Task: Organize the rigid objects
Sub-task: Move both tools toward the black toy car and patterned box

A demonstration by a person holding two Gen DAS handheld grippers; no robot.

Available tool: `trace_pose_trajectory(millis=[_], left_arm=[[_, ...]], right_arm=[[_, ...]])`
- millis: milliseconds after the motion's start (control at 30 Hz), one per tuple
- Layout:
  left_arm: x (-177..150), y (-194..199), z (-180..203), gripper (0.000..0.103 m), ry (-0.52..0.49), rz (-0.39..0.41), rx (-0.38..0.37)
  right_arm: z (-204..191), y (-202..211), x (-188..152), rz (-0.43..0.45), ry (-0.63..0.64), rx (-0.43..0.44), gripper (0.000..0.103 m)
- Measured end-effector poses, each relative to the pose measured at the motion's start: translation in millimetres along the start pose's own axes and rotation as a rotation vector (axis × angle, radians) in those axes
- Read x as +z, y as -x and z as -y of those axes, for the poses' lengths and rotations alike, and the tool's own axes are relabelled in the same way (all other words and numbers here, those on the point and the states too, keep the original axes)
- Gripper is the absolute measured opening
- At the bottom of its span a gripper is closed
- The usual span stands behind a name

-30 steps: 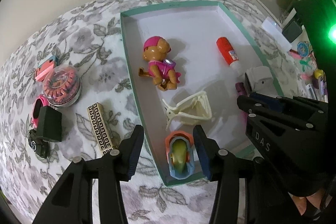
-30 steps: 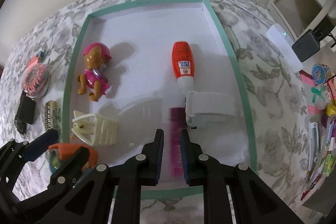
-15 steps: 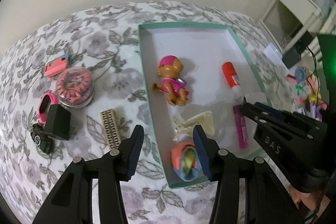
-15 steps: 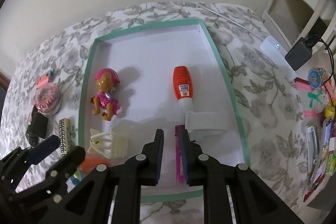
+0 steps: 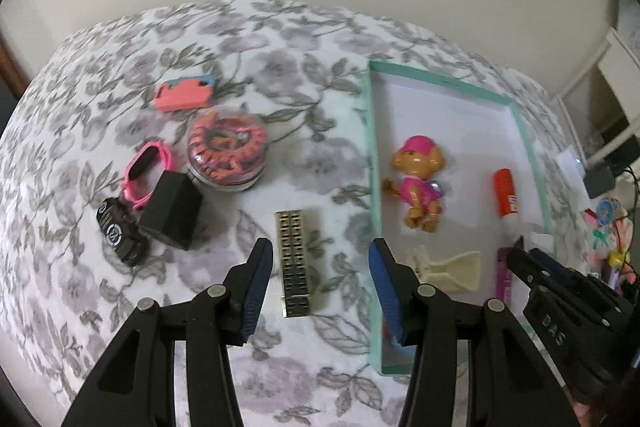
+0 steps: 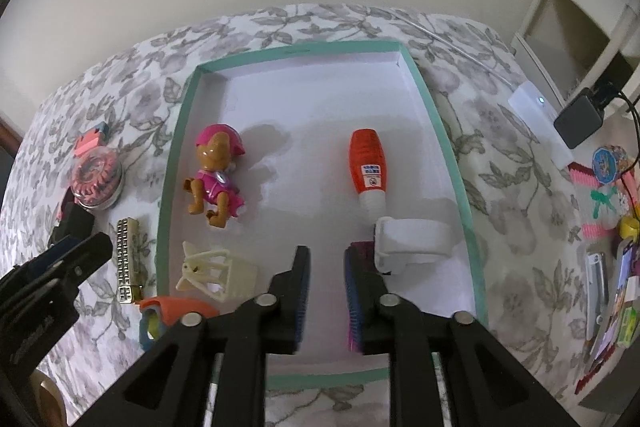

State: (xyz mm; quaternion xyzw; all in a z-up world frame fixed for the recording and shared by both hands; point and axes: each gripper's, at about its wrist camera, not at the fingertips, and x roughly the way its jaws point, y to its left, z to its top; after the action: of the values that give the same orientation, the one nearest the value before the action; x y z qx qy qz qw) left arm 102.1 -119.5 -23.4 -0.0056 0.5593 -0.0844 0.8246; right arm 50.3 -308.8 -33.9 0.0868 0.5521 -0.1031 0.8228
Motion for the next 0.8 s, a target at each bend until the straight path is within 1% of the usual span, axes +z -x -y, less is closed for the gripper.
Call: trace_pose_trajectory(millis=[67, 100, 133, 167, 200, 233, 267, 333, 433, 467, 533, 600, 667, 733, 800], left_arm=[[-0.2, -1.9, -2.1, 0.051, 0.007, -0.003, 0.011], [-0.1, -2.6, -3.2, 0.052, 0.010, -0.002, 0.020], [0.0, -2.9, -4.2, 0.057, 0.012, -0.002, 0.028], [-0.4, -2.6, -5.7, 0.075, 0.016, -0.001, 0.035], [-0.2, -2.1, -7.6, 0.083, 0.024, 0.005, 0.039], [0.1, -1.1, -9.0, 0.086, 0.031, 0.013, 0.041], [0.7, 0.2, -11.0, 0.086, 0.039, 0.019, 0.044], [2.2, 1.9, -14.6, 0.086, 0.052, 0.029, 0.049], [3.4, 2.6, -21.3, 0.086, 0.071, 0.041, 0.069], [3.5, 2.2, -23.6, 0.088, 0.078, 0.043, 0.074], [3.5, 1.6, -28.6, 0.091, 0.094, 0.046, 0.087], [3.7, 1.7, -32.5, 0.093, 0.105, 0.052, 0.102], [3.7, 2.2, -35.5, 0.099, 0.112, 0.059, 0.113], [3.7, 4.0, -38.1, 0.099, 0.120, 0.072, 0.122], [3.9, 5.0, -40.3, 0.099, 0.125, 0.079, 0.129]], right_arm=[[-2.2, 0.2, -0.1, 0.003, 0.006, 0.006, 0.042], [-3.1, 0.7, 0.0, 0.007, 0.009, 0.009, 0.042], [-4.0, 1.1, 0.2, 0.009, 0.012, 0.009, 0.042], [-4.9, 2.0, 0.4, 0.015, 0.014, 0.011, 0.044], [-5.8, 2.9, 0.9, 0.021, 0.015, 0.013, 0.050], [-6.5, 3.9, 1.2, 0.026, 0.015, 0.016, 0.053], [-7.2, 5.1, 1.8, 0.032, 0.015, 0.020, 0.058], [-7.9, 7.2, 2.6, 0.044, 0.012, 0.027, 0.062], [-9.3, 9.2, 3.1, 0.061, 0.010, 0.021, 0.072], [-9.4, 9.6, 3.1, 0.066, 0.010, 0.019, 0.076], [-9.7, 10.0, 3.4, 0.070, 0.010, 0.021, 0.080], [-9.5, 10.7, 3.3, 0.077, 0.006, 0.025, 0.086], [-9.2, 11.6, 3.2, 0.083, 0.004, 0.026, 0.090], [-9.6, 12.6, 3.3, 0.091, 0.005, 0.025, 0.094], [-10.1, 13.6, 3.5, 0.098, 0.005, 0.025, 0.100]])
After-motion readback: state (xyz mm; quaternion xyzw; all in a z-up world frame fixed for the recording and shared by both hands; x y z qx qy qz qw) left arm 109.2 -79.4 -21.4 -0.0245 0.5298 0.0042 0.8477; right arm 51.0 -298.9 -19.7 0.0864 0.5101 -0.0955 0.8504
